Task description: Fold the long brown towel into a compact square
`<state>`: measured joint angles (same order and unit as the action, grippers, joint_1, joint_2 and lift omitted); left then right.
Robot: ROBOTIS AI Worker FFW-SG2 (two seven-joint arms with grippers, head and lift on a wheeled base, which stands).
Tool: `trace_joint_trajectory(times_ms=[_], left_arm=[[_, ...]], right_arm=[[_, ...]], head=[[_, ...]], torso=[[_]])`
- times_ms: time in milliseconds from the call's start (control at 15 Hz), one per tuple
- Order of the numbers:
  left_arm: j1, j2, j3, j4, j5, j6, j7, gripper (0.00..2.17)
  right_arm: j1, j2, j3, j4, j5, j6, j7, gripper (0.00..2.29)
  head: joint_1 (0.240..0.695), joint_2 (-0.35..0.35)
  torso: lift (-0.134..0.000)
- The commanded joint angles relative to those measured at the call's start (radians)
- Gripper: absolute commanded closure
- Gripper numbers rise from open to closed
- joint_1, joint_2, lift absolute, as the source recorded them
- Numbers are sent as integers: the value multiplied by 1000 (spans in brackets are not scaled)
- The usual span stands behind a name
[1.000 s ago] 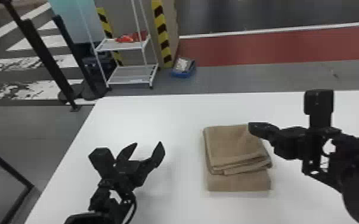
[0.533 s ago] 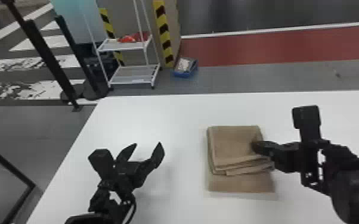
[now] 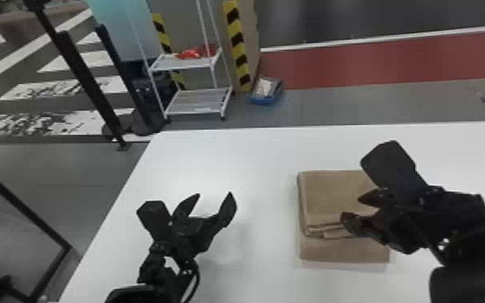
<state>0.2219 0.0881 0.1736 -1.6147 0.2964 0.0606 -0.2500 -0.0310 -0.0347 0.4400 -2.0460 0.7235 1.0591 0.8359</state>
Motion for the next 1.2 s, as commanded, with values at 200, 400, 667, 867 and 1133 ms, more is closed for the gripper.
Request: trace_joint_trajectory(times_ms=[200, 400, 667, 867, 1133], left_arm=[[-1, 1, 3, 1, -5, 0, 2, 80], [0, 1, 4, 1, -8, 3, 8, 80], [4, -1, 7, 7, -13, 3, 12, 80], [10, -1, 15, 9, -14, 0, 14, 80], [14, -1, 20, 9, -13, -6, 14, 80]], right_arm=[[6, -67, 22, 24, 156, -121, 120, 83], [-41, -93, 66, 104, 195, -179, 166, 97], [-135, -99, 169, 264, 249, -198, 170, 130], [-168, -85, 178, 287, 220, -195, 169, 151], [-172, -80, 172, 273, 206, -188, 184, 154]], head=[[695, 278], [695, 275], [695, 281], [695, 289], [695, 311]], torso=[[-126], [-126], [-126], [-126], [-126]])
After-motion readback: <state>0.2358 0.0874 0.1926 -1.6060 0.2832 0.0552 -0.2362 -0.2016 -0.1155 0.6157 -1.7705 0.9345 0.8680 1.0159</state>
